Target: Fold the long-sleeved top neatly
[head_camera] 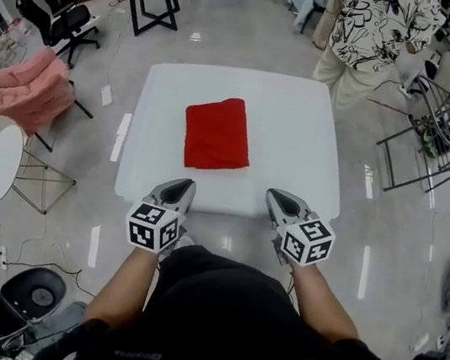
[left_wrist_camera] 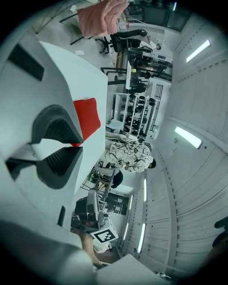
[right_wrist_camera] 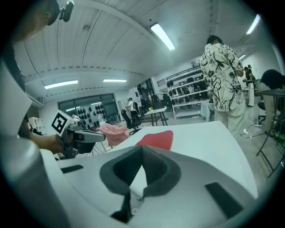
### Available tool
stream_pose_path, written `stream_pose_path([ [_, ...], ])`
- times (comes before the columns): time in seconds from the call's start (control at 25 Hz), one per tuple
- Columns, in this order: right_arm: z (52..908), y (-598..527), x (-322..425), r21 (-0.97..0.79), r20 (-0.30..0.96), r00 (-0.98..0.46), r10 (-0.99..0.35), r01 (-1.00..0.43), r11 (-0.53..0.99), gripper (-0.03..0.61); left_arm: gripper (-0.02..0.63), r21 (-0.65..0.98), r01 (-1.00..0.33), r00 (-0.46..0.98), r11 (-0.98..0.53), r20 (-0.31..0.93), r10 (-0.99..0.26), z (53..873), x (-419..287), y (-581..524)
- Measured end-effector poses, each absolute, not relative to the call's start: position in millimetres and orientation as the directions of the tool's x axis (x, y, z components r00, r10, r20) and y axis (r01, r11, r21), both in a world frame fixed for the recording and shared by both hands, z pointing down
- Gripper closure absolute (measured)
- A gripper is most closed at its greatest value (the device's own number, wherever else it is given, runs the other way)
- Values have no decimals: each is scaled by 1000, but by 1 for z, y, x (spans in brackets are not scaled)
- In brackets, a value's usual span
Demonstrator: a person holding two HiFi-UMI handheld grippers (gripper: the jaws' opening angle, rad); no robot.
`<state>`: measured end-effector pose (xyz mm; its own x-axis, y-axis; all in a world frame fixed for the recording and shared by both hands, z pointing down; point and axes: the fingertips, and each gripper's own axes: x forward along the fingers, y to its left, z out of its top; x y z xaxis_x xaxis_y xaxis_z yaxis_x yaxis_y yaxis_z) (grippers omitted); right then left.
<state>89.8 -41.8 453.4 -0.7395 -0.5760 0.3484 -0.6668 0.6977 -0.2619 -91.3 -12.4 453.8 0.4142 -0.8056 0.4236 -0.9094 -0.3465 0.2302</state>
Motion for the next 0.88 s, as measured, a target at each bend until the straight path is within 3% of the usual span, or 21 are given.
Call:
stream_pose_path([
  [0.88,478,-1,114,-293,378,-745,-550,-660,692,575,591,179,-925,378,-334,499,-780,472,-66,30],
])
